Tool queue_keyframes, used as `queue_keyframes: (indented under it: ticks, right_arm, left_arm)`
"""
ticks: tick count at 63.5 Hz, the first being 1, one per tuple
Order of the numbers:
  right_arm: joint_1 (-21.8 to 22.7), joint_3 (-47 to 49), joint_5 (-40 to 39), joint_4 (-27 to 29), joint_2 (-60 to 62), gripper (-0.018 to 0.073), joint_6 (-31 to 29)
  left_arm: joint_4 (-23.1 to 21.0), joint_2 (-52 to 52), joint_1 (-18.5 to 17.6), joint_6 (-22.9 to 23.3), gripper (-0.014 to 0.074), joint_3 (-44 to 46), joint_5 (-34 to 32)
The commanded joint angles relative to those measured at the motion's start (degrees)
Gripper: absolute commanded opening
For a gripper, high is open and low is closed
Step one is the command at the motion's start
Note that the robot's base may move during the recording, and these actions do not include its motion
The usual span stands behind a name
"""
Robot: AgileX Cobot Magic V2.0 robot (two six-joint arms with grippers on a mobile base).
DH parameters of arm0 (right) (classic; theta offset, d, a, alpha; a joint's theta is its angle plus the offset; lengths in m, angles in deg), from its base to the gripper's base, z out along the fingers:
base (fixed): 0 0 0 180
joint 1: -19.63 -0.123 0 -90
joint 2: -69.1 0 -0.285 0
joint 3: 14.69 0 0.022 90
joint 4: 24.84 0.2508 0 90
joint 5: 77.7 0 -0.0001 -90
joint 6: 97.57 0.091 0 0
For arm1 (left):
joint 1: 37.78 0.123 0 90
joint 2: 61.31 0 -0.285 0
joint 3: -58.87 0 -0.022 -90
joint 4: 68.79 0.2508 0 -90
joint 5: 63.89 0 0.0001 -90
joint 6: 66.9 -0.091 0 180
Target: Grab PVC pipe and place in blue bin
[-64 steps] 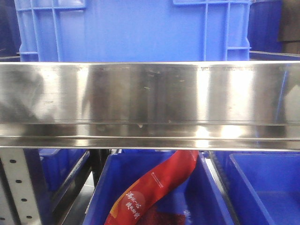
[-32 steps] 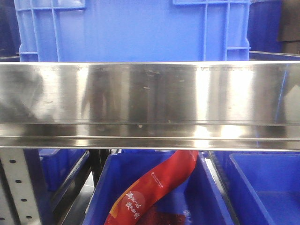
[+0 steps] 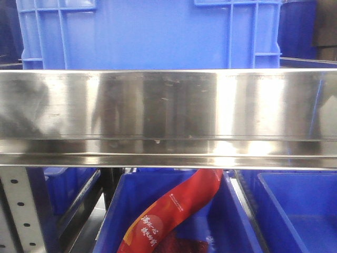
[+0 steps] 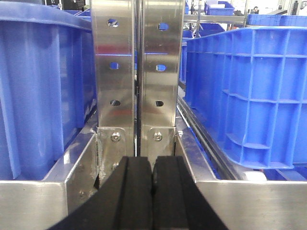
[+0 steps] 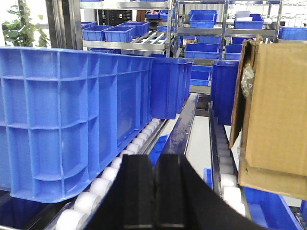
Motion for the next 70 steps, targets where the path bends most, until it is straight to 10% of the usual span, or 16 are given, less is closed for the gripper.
queue_keyframes:
  ticks: [1, 31, 70]
  right_arm:
    - [0.3, -0.1, -1.8, -0.2, 0.4, -0.0162, -0.1]
    - [0.3, -0.1, -1.8, -0.2, 0.4, -0.0162, -0.1]
    - [0.3, -0.1, -1.8, -0.2, 0.4, -0.0162, -0.1]
  left_arm:
    - [0.0, 0.1, 0.2, 0.4, -0.0111, -0.8, -0.8]
    - [0.0, 0.1, 0.2, 0.4, -0.0111, -9.7, -18.4]
    - [-3.1, 2.5, 0.2, 0.4, -0.0111, -12.4, -20.1]
